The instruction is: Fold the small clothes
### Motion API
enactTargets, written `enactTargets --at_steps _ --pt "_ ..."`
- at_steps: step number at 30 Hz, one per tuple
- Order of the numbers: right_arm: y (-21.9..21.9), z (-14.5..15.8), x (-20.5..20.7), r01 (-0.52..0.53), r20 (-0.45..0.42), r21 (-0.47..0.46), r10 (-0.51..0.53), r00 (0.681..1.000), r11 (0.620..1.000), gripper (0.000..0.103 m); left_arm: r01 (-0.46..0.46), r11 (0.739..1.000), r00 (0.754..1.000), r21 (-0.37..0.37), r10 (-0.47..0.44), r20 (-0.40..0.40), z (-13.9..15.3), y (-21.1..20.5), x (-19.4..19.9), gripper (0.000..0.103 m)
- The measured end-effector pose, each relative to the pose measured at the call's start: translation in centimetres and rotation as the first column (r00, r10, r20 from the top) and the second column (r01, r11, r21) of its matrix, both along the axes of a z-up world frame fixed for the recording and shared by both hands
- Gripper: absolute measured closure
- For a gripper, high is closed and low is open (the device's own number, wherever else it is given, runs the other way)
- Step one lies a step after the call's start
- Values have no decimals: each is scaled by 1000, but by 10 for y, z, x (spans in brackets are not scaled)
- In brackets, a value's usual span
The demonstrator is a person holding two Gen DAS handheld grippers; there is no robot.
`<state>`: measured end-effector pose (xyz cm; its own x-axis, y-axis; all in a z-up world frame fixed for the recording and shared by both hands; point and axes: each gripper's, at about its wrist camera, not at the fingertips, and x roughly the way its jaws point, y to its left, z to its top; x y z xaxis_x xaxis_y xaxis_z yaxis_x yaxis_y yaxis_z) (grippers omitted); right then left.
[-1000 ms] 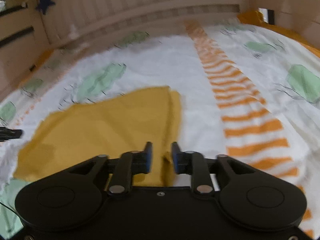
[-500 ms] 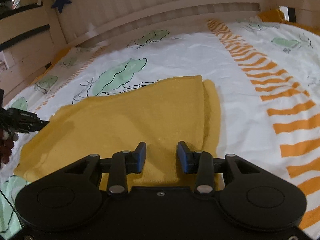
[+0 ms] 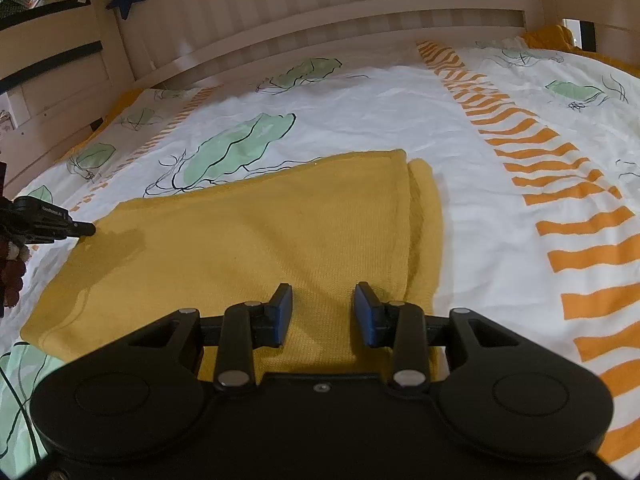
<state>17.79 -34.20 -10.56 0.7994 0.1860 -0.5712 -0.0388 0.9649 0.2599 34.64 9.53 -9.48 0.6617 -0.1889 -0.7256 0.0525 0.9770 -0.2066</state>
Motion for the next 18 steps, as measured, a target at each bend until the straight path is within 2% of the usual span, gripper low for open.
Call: enactTargets --at_steps 1,4,7,10,12,14,16,18 --pt "0 0 0 0 0 0 0 1000 1000 57 -2 1000 1000 23 2 -4 0 -2 1 95" --pt "-1 0 0 0 -1 2 0 1000 1000 57 -33 998 999 61 33 4 3 -4 -3 80" --pt "-1 0 0 0 0 5 0 1000 1000 57 -47 995 998 89 44 34 16 -15 -16 79" --pt "-1 1 -1 -1 2 2 1 1000 1000 57 -4 995 998 95 -1 56 29 -38 -32 76" --pt "-1 3 -1 -2 10 -4 2 1000 1000 56 46 996 997 75 -50 51 33 -55 -44 70" --pt "-3 6 -3 8 27 -6 -8 1000 1000 56 90 995 995 53 -92 41 34 -71 -52 70" --pt "-8 10 -5 30 42 3 -30 999 1000 51 136 990 990 47 -138 43 33 -89 -59 70" --pt "-16 13 -7 67 57 26 -68 996 997 45 181 981 982 71 -184 43 30 -107 -62 70"
